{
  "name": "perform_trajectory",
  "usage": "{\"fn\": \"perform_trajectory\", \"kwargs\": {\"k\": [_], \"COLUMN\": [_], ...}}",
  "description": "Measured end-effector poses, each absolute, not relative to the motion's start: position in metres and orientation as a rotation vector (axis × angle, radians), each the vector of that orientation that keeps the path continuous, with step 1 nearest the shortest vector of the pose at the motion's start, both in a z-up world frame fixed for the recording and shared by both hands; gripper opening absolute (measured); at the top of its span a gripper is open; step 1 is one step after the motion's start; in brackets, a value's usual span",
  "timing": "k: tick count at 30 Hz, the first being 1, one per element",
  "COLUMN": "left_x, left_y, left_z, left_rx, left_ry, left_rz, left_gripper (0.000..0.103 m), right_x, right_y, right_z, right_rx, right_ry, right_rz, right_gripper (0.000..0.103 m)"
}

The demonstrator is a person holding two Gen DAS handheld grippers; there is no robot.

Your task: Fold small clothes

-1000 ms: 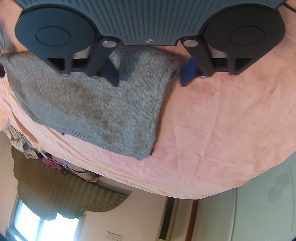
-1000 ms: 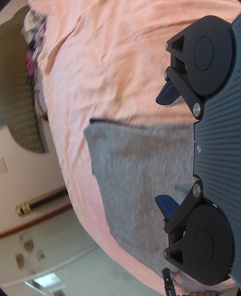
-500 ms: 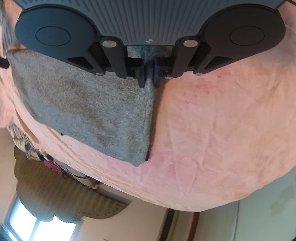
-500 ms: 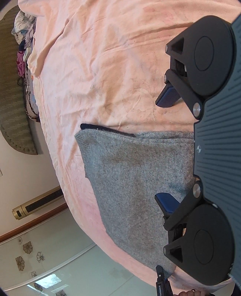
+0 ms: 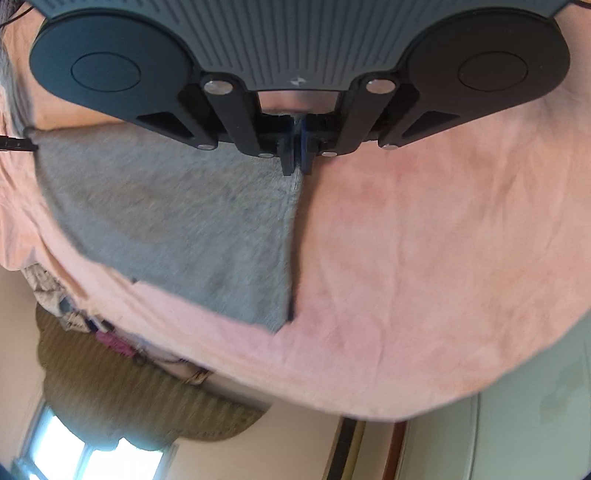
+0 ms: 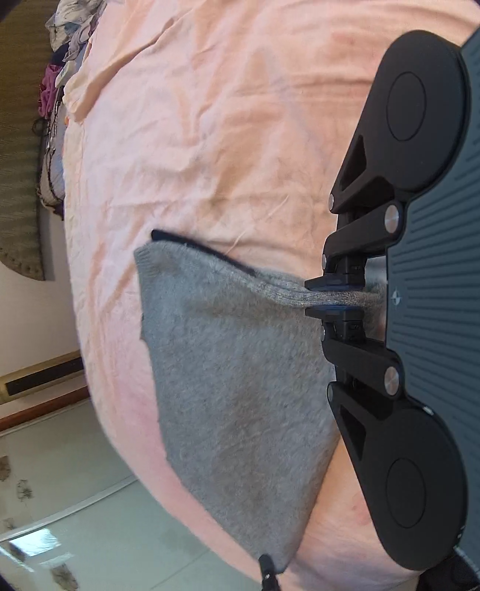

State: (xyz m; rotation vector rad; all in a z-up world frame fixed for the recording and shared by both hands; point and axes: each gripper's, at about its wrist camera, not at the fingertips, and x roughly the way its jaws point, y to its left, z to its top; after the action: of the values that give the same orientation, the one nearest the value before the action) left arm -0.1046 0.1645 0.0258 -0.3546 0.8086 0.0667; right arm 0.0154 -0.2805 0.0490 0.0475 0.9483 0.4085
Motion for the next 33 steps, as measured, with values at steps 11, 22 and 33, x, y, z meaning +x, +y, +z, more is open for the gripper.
{"fn": "perform_trajectory", "kwargs": {"k": [11,22,33], "left_x": [-0.15,-0.09,-0.074], "left_y": [0.19,0.157,0.134], "left_z": [0.012,0.014,0.019], "left_rx": [-0.823,-0.814,-0.535], "left_ry": [0.761,0.652,0.728], "left_rz": [-0.014,0.211,0.208], "left_gripper": [0.062,0.063,0.009], "right_x": [0.014,0.08,0.07], "right_y": [-0.261,-0.125,-0.053], "right_z": [0.087,0.079,0.064], "right_rx": [0.156,0.279,-0.246], "right_ry": [0.78,0.799,0.802], "right_rz": [0.474,0.736,0.657], "right_gripper": [0.082,0.099,0.103]}}
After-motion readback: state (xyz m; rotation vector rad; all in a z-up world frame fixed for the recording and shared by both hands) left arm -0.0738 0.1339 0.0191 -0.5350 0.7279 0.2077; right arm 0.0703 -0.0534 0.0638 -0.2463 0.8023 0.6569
